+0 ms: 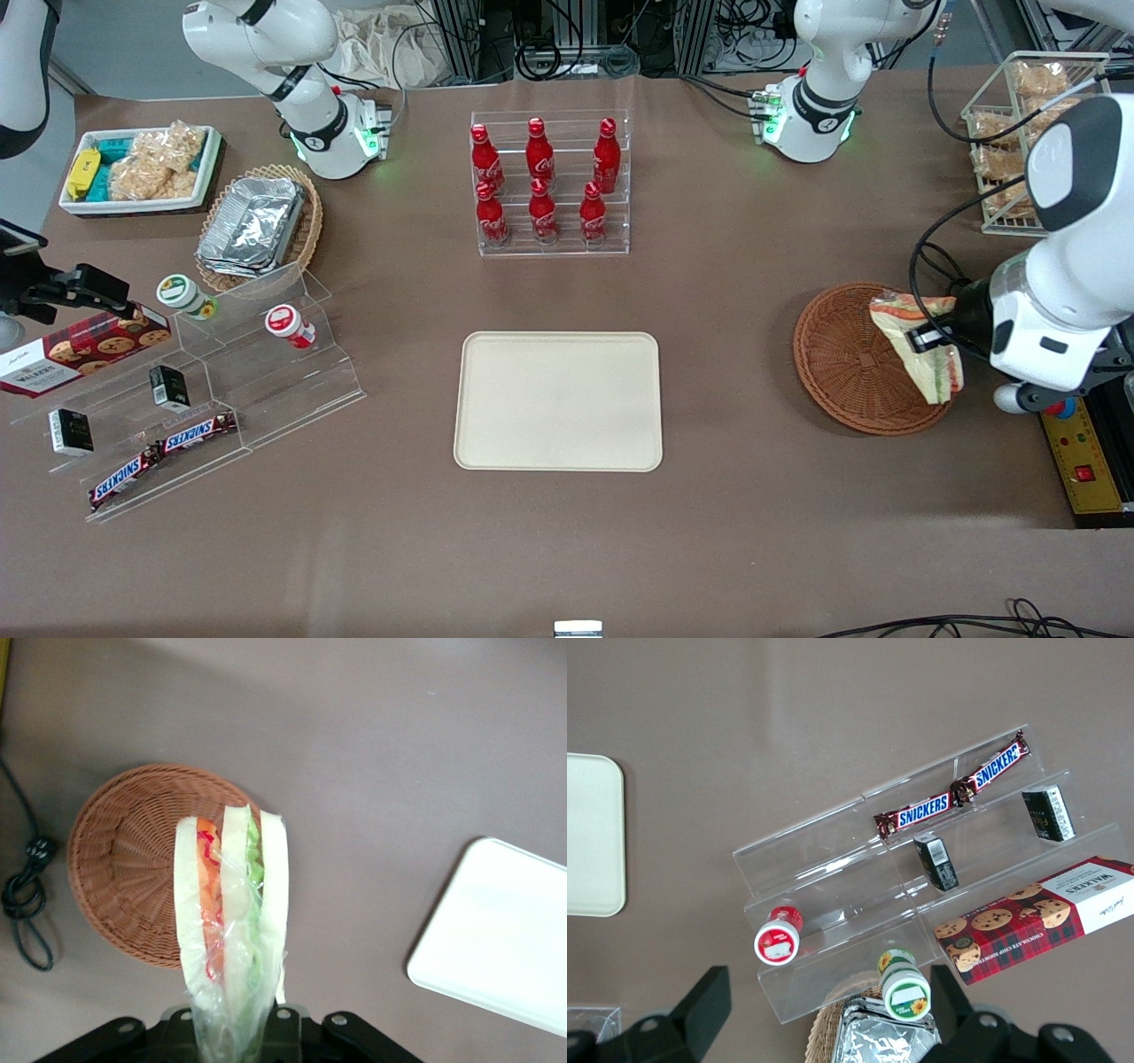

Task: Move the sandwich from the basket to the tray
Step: 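Close the left gripper on the sandwich and lift it from the basket, then carry the held sandwich with the left gripper over the cream tray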

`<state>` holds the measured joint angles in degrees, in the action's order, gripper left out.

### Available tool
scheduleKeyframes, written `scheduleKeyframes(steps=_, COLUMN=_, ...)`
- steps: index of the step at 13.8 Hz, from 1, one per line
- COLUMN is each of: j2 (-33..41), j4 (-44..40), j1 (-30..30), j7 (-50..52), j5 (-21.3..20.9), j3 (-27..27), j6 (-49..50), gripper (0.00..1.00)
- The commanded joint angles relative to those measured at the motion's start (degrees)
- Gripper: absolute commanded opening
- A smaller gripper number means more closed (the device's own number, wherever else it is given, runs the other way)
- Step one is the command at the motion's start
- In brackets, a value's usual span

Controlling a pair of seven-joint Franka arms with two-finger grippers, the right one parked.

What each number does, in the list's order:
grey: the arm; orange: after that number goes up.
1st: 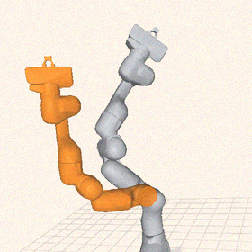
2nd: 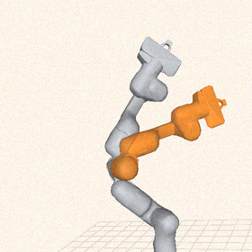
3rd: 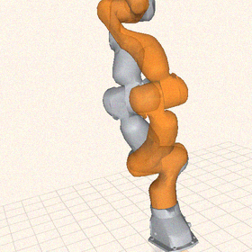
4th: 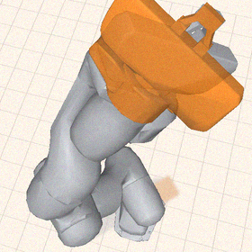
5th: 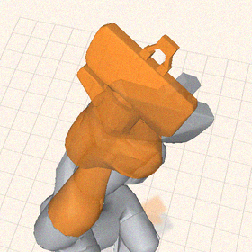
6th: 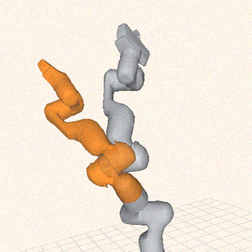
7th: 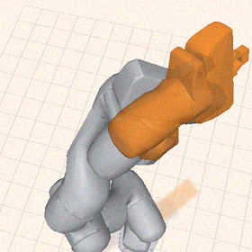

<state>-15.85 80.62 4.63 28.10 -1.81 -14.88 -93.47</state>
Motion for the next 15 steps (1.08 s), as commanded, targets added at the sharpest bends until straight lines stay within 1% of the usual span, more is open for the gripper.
scheduleKeyframes(steps=1, j2=-2.86, j4=-1.17, j1=-1.89, j7=-1.91, j5=-0.74, j3=-3.57, j6=-0.47, gripper=0.00)
scheduleKeyframes(steps=3, j2=-4.97, j4=-0.38, j1=-7.24, j7=-1.30, j5=-1.26, j3=-3.58, j6=-4.77, gripper=0.00)
scheduleKeyframes(steps=4, j2=-6.98, j4=-0.29, j1=-9.53, j7=-0.94, j5=-2.31, j3=-3.58, j6=-7.05, gripper=0.00)
scheduleKeyframes(steps=7, j2=-14.36, j4=-0.37, j1=-16.04, j7=1.24, j5=-3.46, j3=-3.49, j6=-15.22, gripper=0.00)
scheduleKeyframes(steps=9, j2=-19.02, j4=-0.90, j1=-20.08, j7=4.93, j5=-5.64, j3=-3.23, j6=-20.67, gripper=0.00)
scheduleKeyframes(steps=11, j2=-22.54, j4=-0.64, j1=-22.11, j7=8.89, j5=-8.55, j3=-3.23, j6=-26.73, gripper=0.00)
scheduleKeyframes(steps=12, j2=-24.47, j4=-0.72, j1=-22.21, j7=9.16, j5=-9.17, j3=-3.31, j6=-28.94, gripper=0.00)
scheduleKeyframes(steps=15, j2=-28.61, j4=-0.81, j1=-23.61, j7=9.34, j5=-9.09, j3=-3.32, j6=-33.08, gripper=0.00)
